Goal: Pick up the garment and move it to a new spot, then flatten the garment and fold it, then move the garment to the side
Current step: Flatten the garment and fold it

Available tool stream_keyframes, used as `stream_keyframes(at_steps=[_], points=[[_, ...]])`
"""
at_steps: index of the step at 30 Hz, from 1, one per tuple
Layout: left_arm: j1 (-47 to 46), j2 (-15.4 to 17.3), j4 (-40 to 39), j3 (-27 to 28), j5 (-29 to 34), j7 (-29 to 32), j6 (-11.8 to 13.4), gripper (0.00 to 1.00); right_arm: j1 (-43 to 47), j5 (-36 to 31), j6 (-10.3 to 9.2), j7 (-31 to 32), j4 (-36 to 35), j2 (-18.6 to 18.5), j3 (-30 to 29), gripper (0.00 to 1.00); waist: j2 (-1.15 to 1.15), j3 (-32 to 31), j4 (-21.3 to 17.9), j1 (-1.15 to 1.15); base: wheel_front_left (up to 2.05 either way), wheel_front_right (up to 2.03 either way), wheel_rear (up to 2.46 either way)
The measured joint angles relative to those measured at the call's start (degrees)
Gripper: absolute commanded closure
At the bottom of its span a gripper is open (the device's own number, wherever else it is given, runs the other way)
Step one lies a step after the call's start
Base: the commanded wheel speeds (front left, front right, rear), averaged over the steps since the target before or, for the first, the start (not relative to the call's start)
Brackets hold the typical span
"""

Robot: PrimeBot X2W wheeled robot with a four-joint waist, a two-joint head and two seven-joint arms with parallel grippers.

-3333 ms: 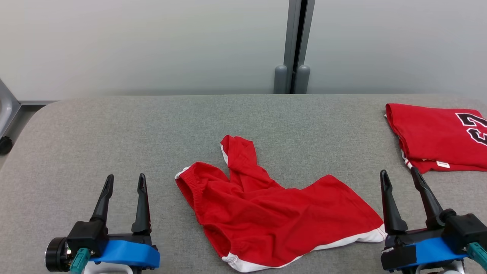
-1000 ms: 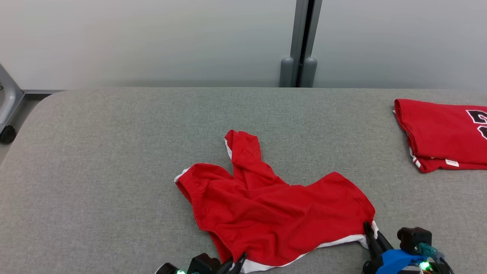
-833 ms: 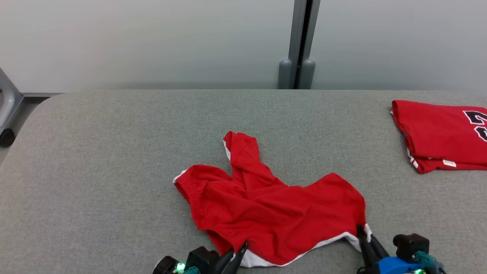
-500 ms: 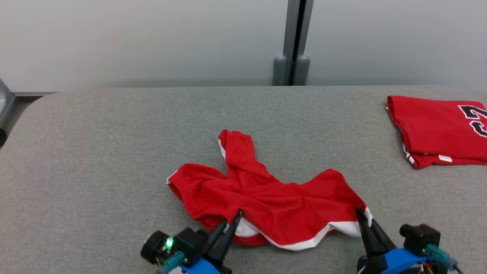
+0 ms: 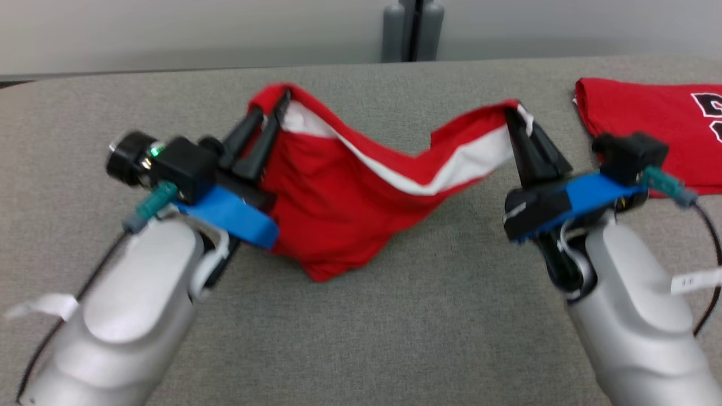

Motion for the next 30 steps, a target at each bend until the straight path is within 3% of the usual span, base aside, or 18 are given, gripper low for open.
stream_keyframes(at_steps=[4, 6, 11, 16, 24, 30], points=[[-11.67, 0.77, 2.22, 1.83, -1.53, 0.37, -0.49, 1.00, -13.45, 3.13, 0.00, 0.59, 5.04, 0.81, 0.20, 1.00, 0.00, 4.27, -0.95, 0.01, 0.00, 0.00, 0.00], [-17.38, 1.78, 3.24, 0.82, 0.70, 0.67, -0.55, 1.00, -20.14, 4.75, -0.01, 0.43, 8.15, 1.34, -0.11, 1.00, 0.00, 6.27, -1.30, 0.02, 0.00, 0.00, 0.00], [-31.27, 1.26, 8.35, 0.57, -1.16, 0.48, -0.86, 1.00, -36.35, 6.44, 0.00, -1.58, 18.38, 2.33, -1.54, 1.00, 0.00, 9.76, -1.82, 0.01, 0.00, 0.00, 0.00], [-38.79, 1.01, 12.24, -1.23, -3.38, 0.02, -0.87, 1.00, -45.59, 9.46, 0.00, -3.19, 25.48, 3.47, -2.89, 1.00, 0.00, 9.51, -3.38, -0.02, 0.00, 0.00, 0.00], [-43.82, 0.35, 12.48, -0.54, -5.88, -0.22, -0.87, 1.00, -52.31, 10.31, 0.00, -4.69, 30.81, 3.98, -2.54, 1.00, 0.00, 9.58, -3.64, -0.01, 0.00, 0.00, 0.00], [-36.98, 0.79, 10.62, 0.02, -5.80, -0.22, -0.87, 1.00, -47.23, 10.50, 0.00, -4.87, 30.75, 3.81, 0.23, 1.00, 0.00, 11.42, -2.88, -0.01, 0.00, 0.00, 0.00]])
